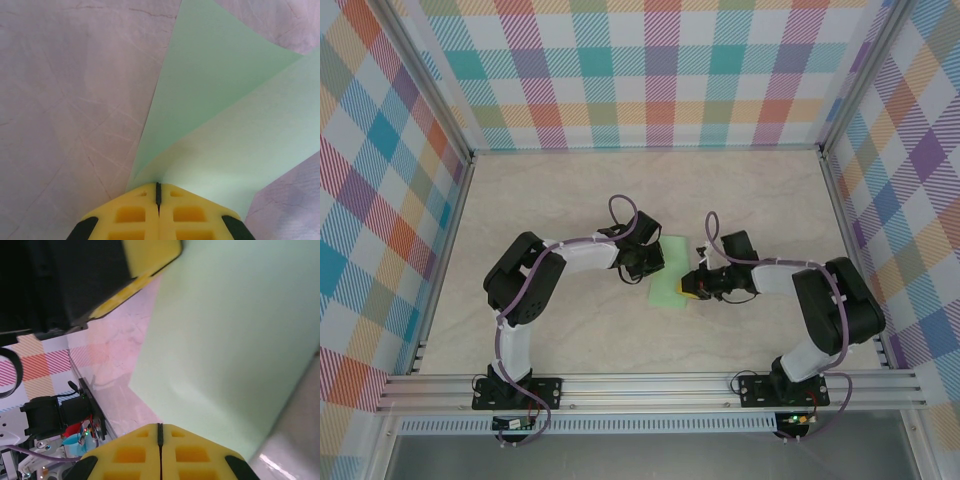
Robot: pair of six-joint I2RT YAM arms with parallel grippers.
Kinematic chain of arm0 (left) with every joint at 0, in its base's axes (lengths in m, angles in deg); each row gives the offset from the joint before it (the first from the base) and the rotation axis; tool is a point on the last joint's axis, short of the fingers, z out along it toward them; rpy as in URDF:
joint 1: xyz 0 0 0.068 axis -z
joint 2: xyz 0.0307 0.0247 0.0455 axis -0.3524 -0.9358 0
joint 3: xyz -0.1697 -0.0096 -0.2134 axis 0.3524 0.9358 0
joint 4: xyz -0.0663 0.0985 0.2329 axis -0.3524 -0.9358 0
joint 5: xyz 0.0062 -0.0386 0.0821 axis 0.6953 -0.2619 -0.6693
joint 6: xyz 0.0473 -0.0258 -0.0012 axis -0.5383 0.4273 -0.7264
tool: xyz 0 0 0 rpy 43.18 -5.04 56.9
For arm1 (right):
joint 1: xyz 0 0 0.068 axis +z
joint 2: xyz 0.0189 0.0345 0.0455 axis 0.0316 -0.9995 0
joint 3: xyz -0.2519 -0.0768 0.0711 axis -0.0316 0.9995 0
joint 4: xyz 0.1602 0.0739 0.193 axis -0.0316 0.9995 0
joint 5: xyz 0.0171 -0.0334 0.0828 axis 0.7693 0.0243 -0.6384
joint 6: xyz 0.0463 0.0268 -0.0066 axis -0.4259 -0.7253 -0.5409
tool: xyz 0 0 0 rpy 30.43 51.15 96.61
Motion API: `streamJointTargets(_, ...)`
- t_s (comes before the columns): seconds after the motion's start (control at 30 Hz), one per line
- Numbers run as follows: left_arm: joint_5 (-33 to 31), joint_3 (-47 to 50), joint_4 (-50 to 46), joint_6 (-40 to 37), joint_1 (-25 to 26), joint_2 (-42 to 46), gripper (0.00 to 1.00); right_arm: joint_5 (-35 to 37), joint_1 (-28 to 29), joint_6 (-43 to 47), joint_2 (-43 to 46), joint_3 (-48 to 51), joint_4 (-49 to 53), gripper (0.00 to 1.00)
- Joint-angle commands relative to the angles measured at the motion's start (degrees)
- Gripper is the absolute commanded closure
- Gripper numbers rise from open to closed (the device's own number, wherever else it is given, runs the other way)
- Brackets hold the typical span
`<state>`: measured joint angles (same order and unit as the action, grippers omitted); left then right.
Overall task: Fold a paper plane with a square sheet of paper (pick it up from the middle)
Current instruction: Fold the square sheet of paper in half at the center of the table.
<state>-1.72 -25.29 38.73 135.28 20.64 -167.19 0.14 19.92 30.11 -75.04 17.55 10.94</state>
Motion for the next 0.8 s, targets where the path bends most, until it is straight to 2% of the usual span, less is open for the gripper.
streamJointTargets(0.0,-1.57,0.39,-6.55,-1.23,0.73,-1.49,1.00,1.09,1.41,1.06,-0.22,0.18,2.72,0.94)
streamJointTargets(0.37,-1.63,0.32,-6.53,-1.32,0.73,-1.48,1.00,7.63,3.44,2.88,-5.41,2.68,2.82,0.97)
streamJointTargets(0.47,-1.55,0.19,-6.56,-1.32,0.73,-1.51,1.00,7.85,3.43,3.00,-4.34,2.04,3.93,0.97)
streamJointTargets(0.63,-1.62,0.31,-6.74,-1.48,0.73,-1.49,1.00,4.22,3.40,2.19,0.88,0.82,4.49,0.96)
streamJointTargets(0.77,-1.56,0.41,-6.74,-1.41,0.73,-1.45,1.00,6.53,3.56,3.96,2.30,-0.27,8.26,0.95)
